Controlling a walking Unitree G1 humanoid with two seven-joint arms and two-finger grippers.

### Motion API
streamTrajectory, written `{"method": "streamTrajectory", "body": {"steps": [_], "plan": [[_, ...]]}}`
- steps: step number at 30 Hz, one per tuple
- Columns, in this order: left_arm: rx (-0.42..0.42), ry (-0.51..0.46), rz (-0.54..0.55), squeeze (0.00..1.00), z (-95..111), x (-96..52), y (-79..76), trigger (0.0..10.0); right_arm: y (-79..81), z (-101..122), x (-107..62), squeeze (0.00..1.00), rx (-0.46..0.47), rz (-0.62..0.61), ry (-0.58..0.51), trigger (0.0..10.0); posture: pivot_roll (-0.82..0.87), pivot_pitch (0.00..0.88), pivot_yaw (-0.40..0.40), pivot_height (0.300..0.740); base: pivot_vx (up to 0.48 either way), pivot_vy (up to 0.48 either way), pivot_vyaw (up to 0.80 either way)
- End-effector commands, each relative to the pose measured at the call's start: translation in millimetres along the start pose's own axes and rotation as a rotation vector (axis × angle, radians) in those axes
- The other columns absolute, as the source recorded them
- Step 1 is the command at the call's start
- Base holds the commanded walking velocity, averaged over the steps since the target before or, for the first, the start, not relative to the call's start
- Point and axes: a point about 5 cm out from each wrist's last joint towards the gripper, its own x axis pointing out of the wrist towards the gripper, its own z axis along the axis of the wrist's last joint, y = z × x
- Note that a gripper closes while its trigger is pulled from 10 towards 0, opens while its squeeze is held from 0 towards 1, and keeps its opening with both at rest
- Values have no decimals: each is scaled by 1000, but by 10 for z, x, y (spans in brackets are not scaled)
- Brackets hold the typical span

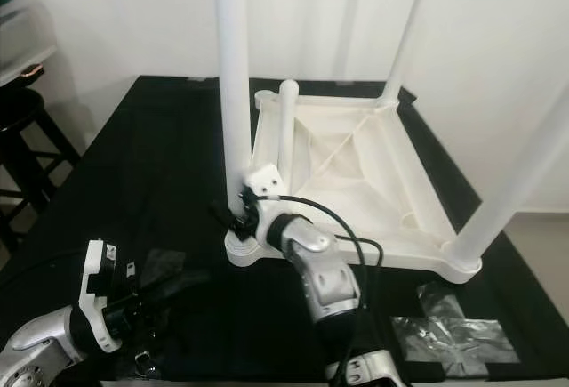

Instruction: Building children table

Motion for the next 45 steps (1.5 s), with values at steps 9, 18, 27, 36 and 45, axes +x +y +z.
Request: {"method": "streamTrajectory", "body": {"steps": [9,18,27,36,45], "plan": [[-2,15,4,0,-33,-3,16,10000,-37,263,-9,0,-240,367,46,10000,-7,34,-7,740,0,0,0],[7,30,6,0,-44,-15,15,10000,-262,475,67,0,-265,509,59,10000,16,27,-3,740,0,0,0],[11,36,9,0,-45,-24,0,10000,-381,549,57,0,-247,553,70,3686,27,32,-5,740,0,0,0],[11,35,6,0,-41,-13,-1,10000,-442,464,-13,0,-232,569,74,0,22,39,2,740,0,0,0],[10,31,6,0,-32,-15,-11,10000,-443,291,-57,0,-240,386,73,0,14,52,-3,740,0,0,0]]}}
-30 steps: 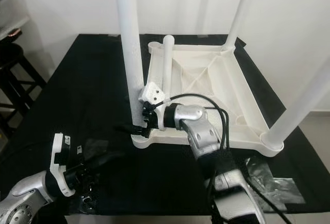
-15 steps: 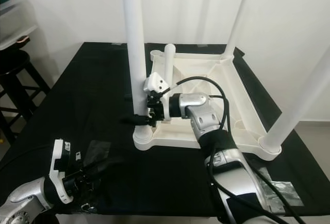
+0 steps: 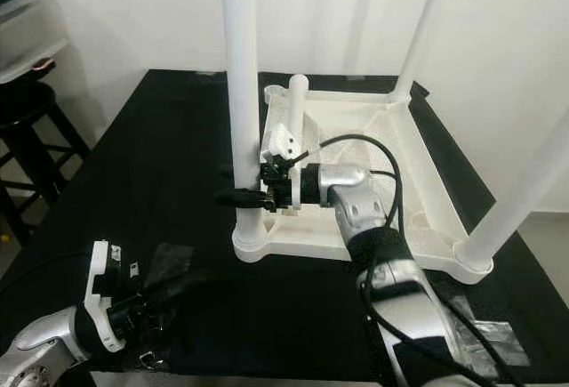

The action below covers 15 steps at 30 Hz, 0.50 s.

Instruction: Building children table

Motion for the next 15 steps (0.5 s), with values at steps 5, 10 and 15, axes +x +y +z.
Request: {"method": "streamTrajectory", "body": {"steps": [5,10,15], "plan": [[0,9,-2,0,16,-32,-10,10000,589,-578,291,0,293,-579,167,0,0,67,1,740,0,0,0],[-2,10,-4,0,11,-35,7,10000,693,-515,364,0,94,-503,190,0,-22,58,23,740,0,0,0],[-1,9,-2,0,3,-24,19,10000,646,-530,399,0,90,-443,201,0,-11,50,4,740,0,0,0]]}}
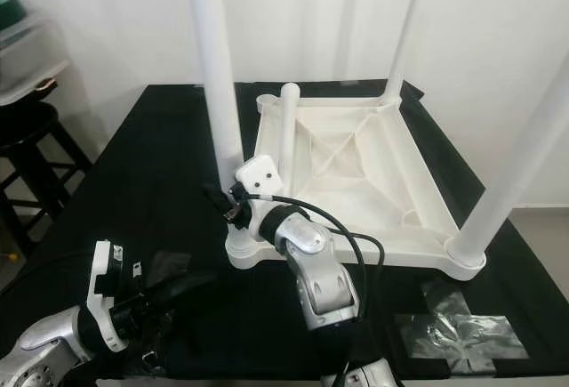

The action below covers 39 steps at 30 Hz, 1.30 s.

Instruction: Building children table

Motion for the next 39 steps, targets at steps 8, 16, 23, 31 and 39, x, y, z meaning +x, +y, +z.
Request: {"method": "streamTrajectory", "body": {"steps": [8,16,23,31,39], "plan": [[-4,22,5,0,-42,-25,9,10000,51,-2,-88,1000,19,357,29,10000,-5,38,8,740,0,0,0],[-3,24,5,0,-54,-12,6,10000,-164,307,-240,0,-180,596,23,10000,6,30,-2,740,0,0,0],[-2,27,5,0,-61,-10,-2,10000,-316,277,-220,0,-196,620,53,10000,11,30,-3,740,0,0,0],[-2,28,2,0,-60,-8,-23,10000,-556,297,-142,0,-129,599,47,0,20,37,-7,740,0,0,0],[-2,26,2,0,-53,-7,-28,10000,-543,275,-180,0,-112,648,28,0,10,46,-1,740,0,0,0]]}}
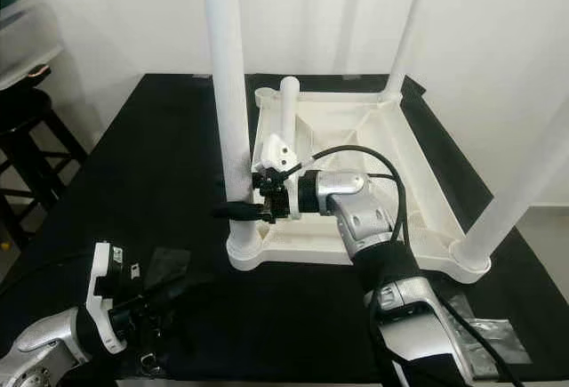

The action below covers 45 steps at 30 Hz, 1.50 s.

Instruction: Building children table

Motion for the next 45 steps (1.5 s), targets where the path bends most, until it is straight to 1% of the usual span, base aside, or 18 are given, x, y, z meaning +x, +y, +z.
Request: {"method": "streamTrajectory", "body": {"steps": [1,8,12,13,14,16,18,26,27,29,30,31,36,37,38,40,41,45], "plan": [[-4,8,-3,0,-11,-3,-16,10000,45,5,30,0,-43,45,-15,0,9,46,-1,740,0,0,0],[-6,7,-3,0,-6,-10,-10,10000,79,-57,3,0,-23,-23,-38,0,3,50,1,740,0,0,0],[-6,5,-2,0,3,-21,-14,10000,168,-181,96,0,36,-244,-45,0,-5,61,-6,740,0,0,0],[-6,5,-2,0,13,-34,-10,10000,215,-325,209,0,131,-566,-33,0,-21,70,4,740,0,0,0],[-6,5,-2,0,13,-34,-10,10000,215,-325,209,0,131,-566,-33,0,-21,70,4,740,0,0,0],[-8,9,-5,0,22,-55,6,10000,490,-399,377,0,32,-707,59,0,-28,71,27,740,0,0,0],[-9,12,-7,0,22,-63,13,10000,527,-356,398,0,-19,-730,62,0,-28,71,27,740,0,0,0],[-3,8,2,0,18,-50,29,10000,528,-428,485,0,96,-613,48,0,-21,57,11,740,0,0,0],[-2,6,5,0,17,-51,29,10000,527,-402,485,0,99,-628,33,4863,-17,53,11,740,0,0,0],[-2,5,6,0,16,-51,29,10000,525,-383,483,0,102,-642,22,4863,-17,53,11,740,0,0,0],[-2,7,4,0,14,-49,28,10000,522,-329,487,463,85,-624,-10,10000,-16,54,14,740,0,0,0],[-3,9,2,0,14,-47,28,10000,531,-279,499,1000,85,-606,-35,10000,-17,53,14,740,0,0,0],[-4,8,-3,0,14,-26,30,10000,503,-38,466,1000,58,-371,-151,10000,-16,53,10,740,0,0,0],[-4,6,-3,0,14,-22,28,10000,460,2,416,690,22,-305,-151,10000,-15,52,7,740,0,0,0],[-4,5,-3,0,13,-20,27,10000,419,31,369,212,-6,-248,-146,10000,-15,52,7,740,0,0,0],[-4,4,-3,0,13,-19,26,10000,394,44,340,212,-24,-217,-140,10000,-15,52,7,740,0,0,0],[-3,4,-2,0,13,-18,23,10000,355,42,294,0,-45,-149,-119,10000,-6,51,2,740,0,0,0],[-4,3,-1,0,12,-17,12,10000,264,20,202,0,-47,-32,-83,10000,1,52,1,740,0,0,0]]}}
